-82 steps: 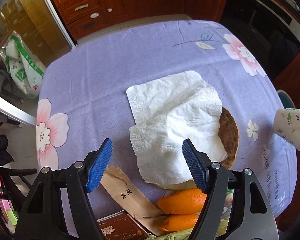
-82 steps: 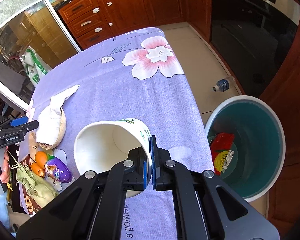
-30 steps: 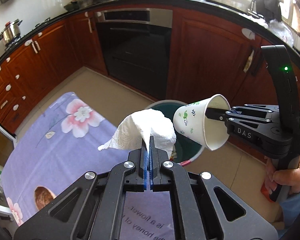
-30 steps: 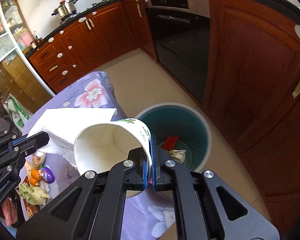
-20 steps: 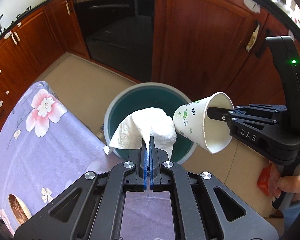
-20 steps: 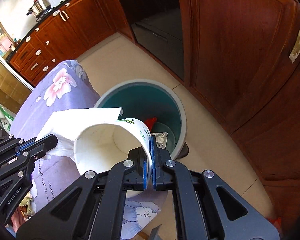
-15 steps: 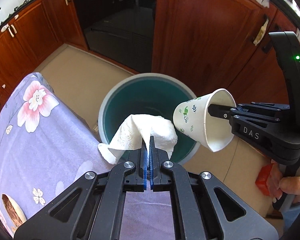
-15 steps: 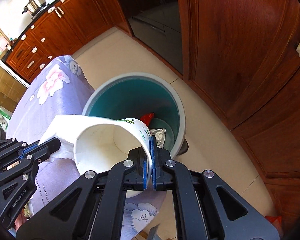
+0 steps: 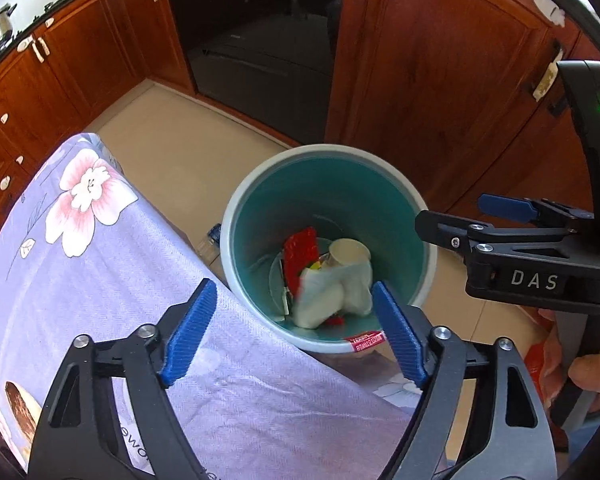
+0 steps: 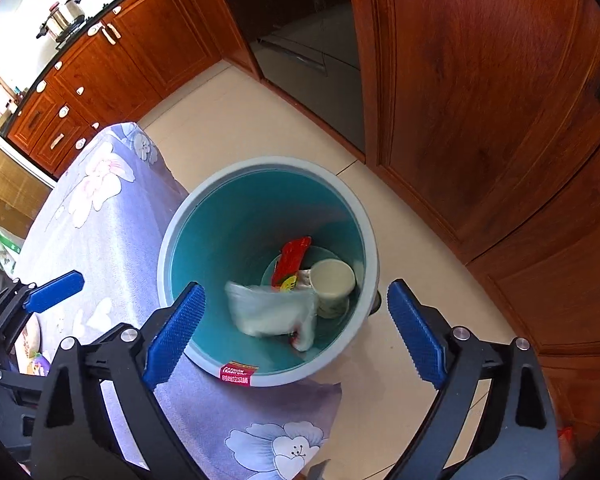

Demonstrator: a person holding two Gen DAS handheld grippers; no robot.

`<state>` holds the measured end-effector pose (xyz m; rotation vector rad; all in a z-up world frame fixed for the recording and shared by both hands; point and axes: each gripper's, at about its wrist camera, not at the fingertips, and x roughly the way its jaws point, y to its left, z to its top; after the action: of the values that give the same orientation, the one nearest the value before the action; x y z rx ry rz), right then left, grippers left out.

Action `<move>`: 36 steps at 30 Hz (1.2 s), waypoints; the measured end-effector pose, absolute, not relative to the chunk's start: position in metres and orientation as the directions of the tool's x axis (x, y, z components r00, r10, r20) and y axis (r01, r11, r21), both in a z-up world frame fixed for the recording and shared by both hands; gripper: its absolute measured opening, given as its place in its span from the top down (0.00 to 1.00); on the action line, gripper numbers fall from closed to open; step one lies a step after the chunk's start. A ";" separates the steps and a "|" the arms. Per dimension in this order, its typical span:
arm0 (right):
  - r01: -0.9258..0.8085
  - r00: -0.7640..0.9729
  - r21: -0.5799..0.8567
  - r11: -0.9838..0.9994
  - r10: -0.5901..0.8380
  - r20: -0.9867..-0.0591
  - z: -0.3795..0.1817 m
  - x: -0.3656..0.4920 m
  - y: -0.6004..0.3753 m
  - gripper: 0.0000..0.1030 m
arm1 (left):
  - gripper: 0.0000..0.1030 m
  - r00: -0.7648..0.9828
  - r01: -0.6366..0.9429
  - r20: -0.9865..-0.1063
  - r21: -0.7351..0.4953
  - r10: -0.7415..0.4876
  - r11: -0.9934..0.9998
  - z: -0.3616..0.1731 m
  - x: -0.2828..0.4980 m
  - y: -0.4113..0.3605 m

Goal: Collect trash
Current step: 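Move both tools back over the table toward the remaining trash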

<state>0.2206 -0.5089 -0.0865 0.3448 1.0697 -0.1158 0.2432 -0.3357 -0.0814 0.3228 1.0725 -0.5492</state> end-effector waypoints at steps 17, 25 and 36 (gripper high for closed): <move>0.203 0.487 0.198 0.959 0.077 -0.870 -0.060 0.207 -0.481 0.11 | 0.05 0.391 0.526 -0.875 -0.043 -0.286 0.849 -0.054 0.220 -0.307; 0.144 0.518 0.186 0.972 0.086 -0.851 -0.035 0.193 -0.450 0.11 | 0.04 0.423 0.510 -0.857 -0.043 -0.294 0.859 -0.035 0.196 -0.279; 0.009 0.532 0.174 0.985 0.142 -0.835 -0.016 0.184 -0.377 0.11 | 0.04 0.468 0.405 -0.843 -0.062 -0.266 0.912 -0.025 0.176 -0.194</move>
<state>0.1837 -0.3772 -0.0163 0.1640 1.0085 0.0798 0.1760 -0.1944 -0.0252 0.1541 1.0037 -0.4134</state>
